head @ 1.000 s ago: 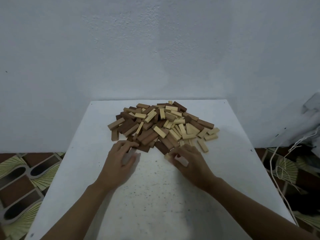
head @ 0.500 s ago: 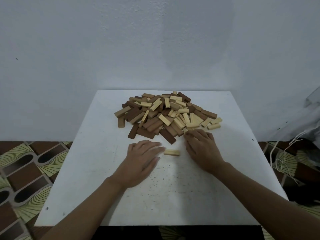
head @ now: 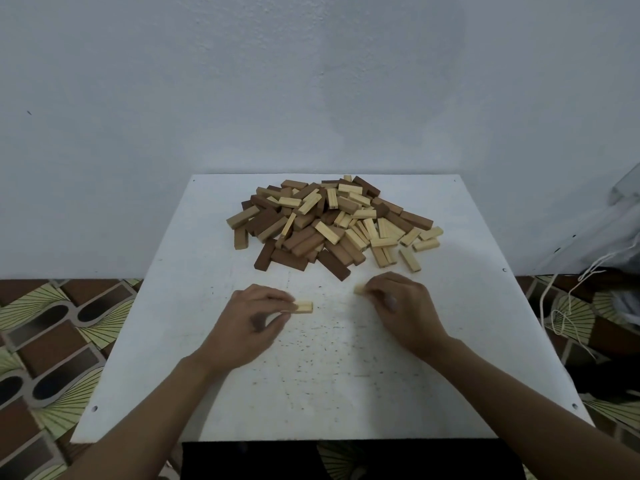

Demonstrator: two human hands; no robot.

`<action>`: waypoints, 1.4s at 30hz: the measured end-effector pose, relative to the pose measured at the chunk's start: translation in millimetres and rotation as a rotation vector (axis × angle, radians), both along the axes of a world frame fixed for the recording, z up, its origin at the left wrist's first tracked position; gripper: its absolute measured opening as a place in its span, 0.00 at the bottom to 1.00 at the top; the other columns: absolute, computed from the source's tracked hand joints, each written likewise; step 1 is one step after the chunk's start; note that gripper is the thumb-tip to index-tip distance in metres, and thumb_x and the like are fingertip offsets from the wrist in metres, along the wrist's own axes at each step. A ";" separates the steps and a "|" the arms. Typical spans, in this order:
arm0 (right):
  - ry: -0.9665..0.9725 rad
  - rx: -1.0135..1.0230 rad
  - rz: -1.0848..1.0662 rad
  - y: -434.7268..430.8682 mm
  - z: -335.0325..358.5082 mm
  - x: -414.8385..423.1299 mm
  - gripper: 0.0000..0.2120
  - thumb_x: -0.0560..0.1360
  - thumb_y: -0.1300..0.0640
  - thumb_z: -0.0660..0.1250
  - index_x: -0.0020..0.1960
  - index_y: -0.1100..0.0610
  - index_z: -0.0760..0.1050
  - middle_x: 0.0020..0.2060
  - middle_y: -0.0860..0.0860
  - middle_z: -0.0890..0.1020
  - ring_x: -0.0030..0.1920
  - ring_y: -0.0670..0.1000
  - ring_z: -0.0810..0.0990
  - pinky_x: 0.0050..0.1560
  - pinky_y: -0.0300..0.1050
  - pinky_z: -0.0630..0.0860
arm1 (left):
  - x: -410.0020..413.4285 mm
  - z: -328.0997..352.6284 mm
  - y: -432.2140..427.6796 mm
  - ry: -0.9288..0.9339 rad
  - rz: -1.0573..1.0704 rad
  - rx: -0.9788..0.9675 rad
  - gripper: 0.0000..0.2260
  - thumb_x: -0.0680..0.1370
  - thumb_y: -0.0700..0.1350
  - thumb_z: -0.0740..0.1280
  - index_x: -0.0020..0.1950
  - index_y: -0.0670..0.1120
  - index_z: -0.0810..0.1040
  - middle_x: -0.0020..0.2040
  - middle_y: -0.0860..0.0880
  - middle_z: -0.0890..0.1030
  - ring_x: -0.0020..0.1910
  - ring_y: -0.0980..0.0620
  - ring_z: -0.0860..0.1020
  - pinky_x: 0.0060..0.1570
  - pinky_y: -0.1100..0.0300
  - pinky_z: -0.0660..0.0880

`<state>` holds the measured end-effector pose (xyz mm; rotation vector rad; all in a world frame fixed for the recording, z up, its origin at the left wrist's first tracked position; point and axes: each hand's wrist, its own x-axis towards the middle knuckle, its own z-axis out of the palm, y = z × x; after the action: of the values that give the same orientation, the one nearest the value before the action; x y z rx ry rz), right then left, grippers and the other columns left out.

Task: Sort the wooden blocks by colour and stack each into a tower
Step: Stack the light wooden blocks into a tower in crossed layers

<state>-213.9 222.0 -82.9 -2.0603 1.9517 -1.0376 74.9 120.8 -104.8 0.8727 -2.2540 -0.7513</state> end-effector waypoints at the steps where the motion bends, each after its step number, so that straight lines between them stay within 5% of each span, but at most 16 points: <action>1: -0.015 0.010 0.025 0.9 -0.6 5.0 0.07 0.76 0.64 0.71 0.52 0.57 0.84 0.48 0.48 0.85 0.47 0.45 0.81 0.52 0.41 0.81 | 0.3 0.3 1.9 0.020 0.013 0.019 0.09 0.76 0.45 0.73 0.55 0.54 0.86 0.56 0.61 0.82 0.59 0.55 0.80 0.53 0.44 0.74; 10: -0.080 0.076 0.236 -6.5 0.4 21.5 0.06 0.74 0.59 0.73 0.51 0.56 0.83 0.48 0.47 0.84 0.51 0.44 0.81 0.53 0.45 0.80 | -23.0 1.3 -2.6 0.048 0.055 0.078 0.09 0.75 0.53 0.75 0.55 0.58 0.83 0.54 0.62 0.83 0.52 0.53 0.80 0.51 0.40 0.76; 13: 0.006 0.006 0.100 -12.1 5.3 3.0 0.04 0.76 0.57 0.70 0.50 0.55 0.82 0.48 0.46 0.83 0.53 0.45 0.77 0.56 0.48 0.76 | -33.8 3.1 -8.3 -0.040 0.023 -0.008 0.09 0.77 0.57 0.72 0.56 0.58 0.83 0.53 0.64 0.82 0.53 0.58 0.77 0.52 0.43 0.73; 17: 0.246 0.037 -0.157 -22.8 -0.6 -28.9 0.13 0.79 0.55 0.65 0.61 0.58 0.79 0.58 0.53 0.81 0.62 0.55 0.75 0.56 0.57 0.75 | -45.4 5.3 -12.2 -0.013 0.048 0.002 0.12 0.76 0.56 0.75 0.58 0.56 0.83 0.52 0.63 0.81 0.54 0.59 0.77 0.57 0.48 0.72; 21: 0.426 0.050 -0.185 -23.4 -6.7 -32.5 0.18 0.79 0.51 0.60 0.62 0.59 0.80 0.61 0.54 0.80 0.64 0.58 0.73 0.56 0.55 0.72 | -41.2 3.5 -13.7 -0.062 0.021 -0.054 0.14 0.76 0.59 0.74 0.58 0.55 0.83 0.54 0.62 0.79 0.57 0.58 0.77 0.56 0.50 0.73; 27: 0.257 -0.033 -0.121 -21.3 -3.2 -24.8 0.05 0.73 0.65 0.72 0.48 0.59 0.85 0.49 0.52 0.84 0.51 0.55 0.81 0.50 0.51 0.75 | -37.7 -0.3 -16.8 -0.049 -0.037 -0.091 0.11 0.79 0.51 0.71 0.62 0.56 0.83 0.54 0.60 0.76 0.49 0.52 0.78 0.49 0.48 0.72; 32: 0.166 -0.033 0.030 -8.4 -4.8 -4.1 0.08 0.74 0.65 0.72 0.52 0.58 0.85 0.50 0.51 0.85 0.50 0.49 0.81 0.54 0.43 0.78 | -37.7 -4.2 -17.8 -0.064 -0.022 -0.096 0.12 0.81 0.49 0.69 0.63 0.55 0.83 0.51 0.60 0.77 0.50 0.54 0.77 0.48 0.48 0.72; 38: 0.054 0.007 0.080 -4.6 -9.4 11.2 0.11 0.74 0.68 0.71 0.53 0.57 0.85 0.50 0.50 0.85 0.51 0.46 0.81 0.58 0.26 0.70 | -39.4 -3.7 -17.4 -0.027 0.056 -0.016 0.13 0.80 0.50 0.69 0.63 0.51 0.84 0.51 0.59 0.79 0.51 0.57 0.77 0.50 0.49 0.75; 42: -0.006 0.048 0.164 -4.0 -8.6 22.1 0.12 0.74 0.67 0.71 0.55 0.58 0.84 0.52 0.51 0.85 0.52 0.45 0.81 0.57 0.32 0.76 | -39.3 -4.9 -17.4 -0.046 0.010 -0.042 0.12 0.80 0.52 0.69 0.62 0.55 0.85 0.51 0.61 0.79 0.53 0.56 0.77 0.51 0.51 0.72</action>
<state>-191.8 218.0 -91.5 -2.1463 1.7519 -0.9525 35.6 103.4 -109.7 0.8892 -2.2955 -0.6833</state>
